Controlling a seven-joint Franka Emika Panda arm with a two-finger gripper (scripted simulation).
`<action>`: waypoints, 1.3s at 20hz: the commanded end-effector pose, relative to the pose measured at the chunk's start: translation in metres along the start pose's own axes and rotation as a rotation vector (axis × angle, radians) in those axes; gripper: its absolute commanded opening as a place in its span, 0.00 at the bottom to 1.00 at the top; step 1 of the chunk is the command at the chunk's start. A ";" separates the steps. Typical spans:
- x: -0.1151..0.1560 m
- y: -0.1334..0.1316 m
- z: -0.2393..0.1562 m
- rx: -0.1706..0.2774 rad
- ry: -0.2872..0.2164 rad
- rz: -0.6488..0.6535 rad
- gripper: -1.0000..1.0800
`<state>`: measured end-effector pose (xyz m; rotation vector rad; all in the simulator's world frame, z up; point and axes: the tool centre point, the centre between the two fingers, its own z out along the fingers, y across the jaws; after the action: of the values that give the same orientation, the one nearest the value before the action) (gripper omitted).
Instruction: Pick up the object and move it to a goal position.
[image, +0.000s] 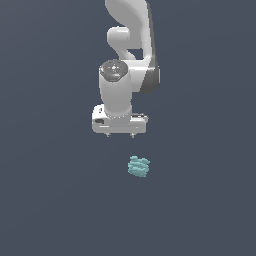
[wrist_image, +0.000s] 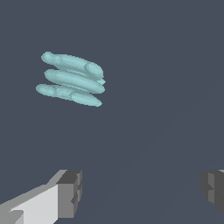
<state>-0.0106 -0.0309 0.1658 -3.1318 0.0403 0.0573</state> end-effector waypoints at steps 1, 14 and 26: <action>0.000 0.000 0.000 0.000 0.000 0.000 0.96; 0.004 -0.002 -0.002 -0.031 0.016 -0.035 0.96; 0.015 -0.010 0.003 -0.035 0.013 -0.178 0.96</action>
<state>0.0023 -0.0226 0.1638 -3.1582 -0.1975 0.0357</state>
